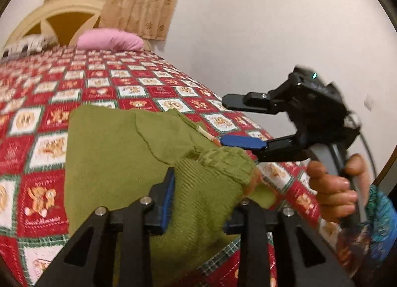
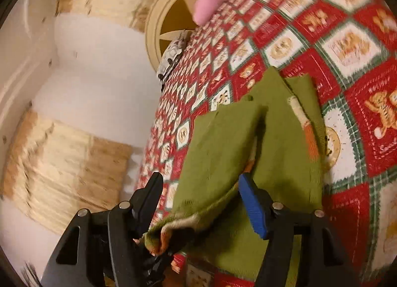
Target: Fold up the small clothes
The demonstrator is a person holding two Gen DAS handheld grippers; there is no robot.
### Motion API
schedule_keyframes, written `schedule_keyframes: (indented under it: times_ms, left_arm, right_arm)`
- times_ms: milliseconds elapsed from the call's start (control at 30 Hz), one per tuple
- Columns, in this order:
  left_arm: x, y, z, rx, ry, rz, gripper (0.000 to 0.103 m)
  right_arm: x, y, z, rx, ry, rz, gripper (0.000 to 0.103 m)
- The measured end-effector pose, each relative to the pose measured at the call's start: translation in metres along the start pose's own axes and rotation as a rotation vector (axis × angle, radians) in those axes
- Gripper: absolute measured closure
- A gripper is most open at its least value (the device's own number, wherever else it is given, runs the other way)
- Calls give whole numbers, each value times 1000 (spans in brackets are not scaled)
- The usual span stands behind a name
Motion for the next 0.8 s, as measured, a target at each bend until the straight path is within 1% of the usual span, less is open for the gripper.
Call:
schedule_keyframes:
  times_ms: [67, 133, 267, 367, 533, 633, 700, 800]
  left_arm:
    - [2, -1, -4, 6, -2, -3, 71]
    - [4, 0, -9, 6, -18, -14, 71]
    - [1, 7, -10, 21, -22, -46, 71]
    - [-1, 8, -5, 28, -5, -42, 71]
    - [-7, 13, 0, 52, 31, -69, 71]
    - [-14, 20, 6, 69, 65, -88, 71]
    - [-20, 24, 11, 81, 90, -102, 71]
    - [-23, 25, 13, 88, 96, -110, 71]
  right_arm:
    - [-2, -14, -9, 20, -21, 38, 39]
    - [-4, -30, -15, 40, -14, 63, 39]
    - [-6, -62, -18, 43, -10, 112, 39]
    - [-11, -72, -18, 67, -2, 105, 39]
    - [-16, -60, -26, 41, -33, 38, 39]
    - [-9, -44, -26, 33, -37, 14, 39]
    - [-4, -38, -23, 30, -33, 10, 39]
    - [-2, -39, -16, 9, -34, 24, 39]
Point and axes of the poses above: each gripper's, at about its wrist camera, not at the fingertips, and y roughly against the way its jaws point, z to its left, x to its underside, the point moved 6 cm from there along -y, roughly the way its jaws point, and after that the axes turned 15 degrees about y, right-handed, at the moved point
